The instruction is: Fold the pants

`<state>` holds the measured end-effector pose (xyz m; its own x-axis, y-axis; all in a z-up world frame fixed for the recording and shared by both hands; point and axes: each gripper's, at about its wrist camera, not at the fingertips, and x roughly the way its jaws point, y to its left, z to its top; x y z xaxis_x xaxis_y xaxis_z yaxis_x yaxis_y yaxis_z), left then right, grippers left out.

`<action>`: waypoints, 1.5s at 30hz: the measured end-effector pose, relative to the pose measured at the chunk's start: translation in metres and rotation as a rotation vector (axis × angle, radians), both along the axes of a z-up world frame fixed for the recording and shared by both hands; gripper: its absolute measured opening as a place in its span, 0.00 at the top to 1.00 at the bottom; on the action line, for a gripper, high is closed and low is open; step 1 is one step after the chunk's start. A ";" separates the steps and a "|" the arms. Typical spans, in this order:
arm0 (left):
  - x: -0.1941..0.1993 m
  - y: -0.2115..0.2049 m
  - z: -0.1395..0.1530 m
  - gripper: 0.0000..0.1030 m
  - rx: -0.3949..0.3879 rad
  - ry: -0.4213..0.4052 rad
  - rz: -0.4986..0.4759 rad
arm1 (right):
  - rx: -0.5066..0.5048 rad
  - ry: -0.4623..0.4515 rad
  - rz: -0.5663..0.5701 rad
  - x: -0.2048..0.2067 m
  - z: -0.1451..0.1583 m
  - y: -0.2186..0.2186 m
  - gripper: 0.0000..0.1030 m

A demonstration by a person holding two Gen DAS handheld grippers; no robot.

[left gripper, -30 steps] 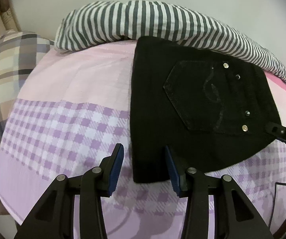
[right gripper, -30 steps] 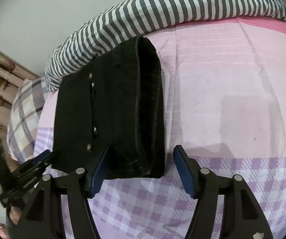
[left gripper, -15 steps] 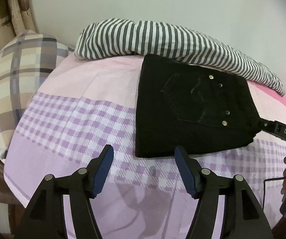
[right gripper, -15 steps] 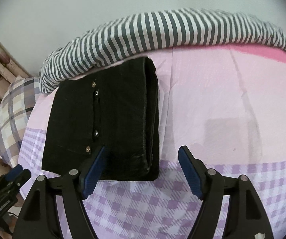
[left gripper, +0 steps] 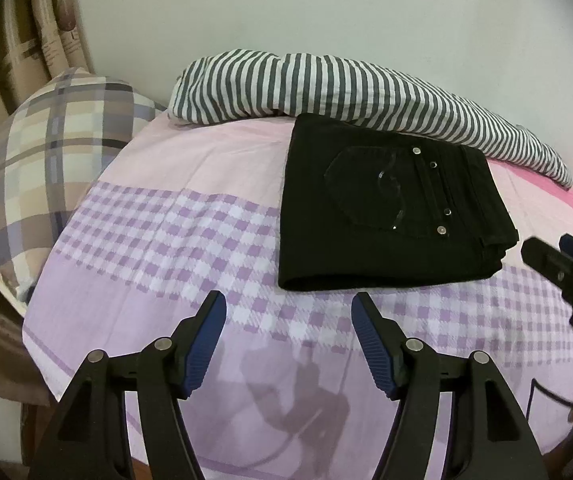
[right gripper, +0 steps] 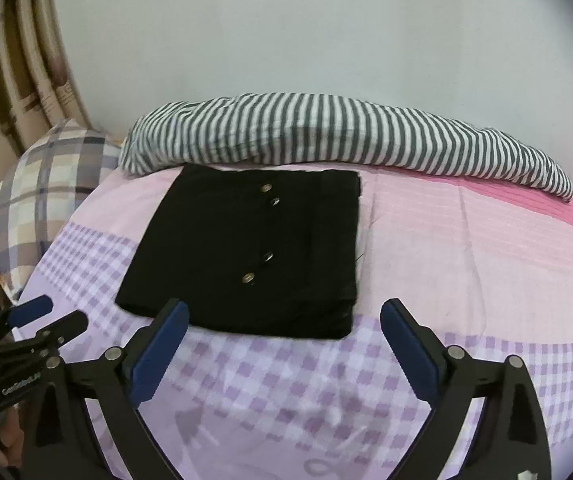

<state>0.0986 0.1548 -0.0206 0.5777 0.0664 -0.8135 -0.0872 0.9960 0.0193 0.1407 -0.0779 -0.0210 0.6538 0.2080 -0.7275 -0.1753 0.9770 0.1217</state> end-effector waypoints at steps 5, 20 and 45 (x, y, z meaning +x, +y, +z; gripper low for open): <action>-0.005 -0.004 0.000 0.36 0.009 -0.010 -0.010 | 0.010 0.035 0.001 -0.011 -0.006 0.009 0.04; -0.007 -0.014 -0.002 0.36 0.032 -0.014 -0.041 | -0.008 0.064 -0.008 -0.024 -0.012 0.017 0.03; -0.008 -0.021 -0.004 0.36 0.061 -0.016 -0.070 | -0.017 0.077 -0.010 -0.027 -0.018 0.017 0.03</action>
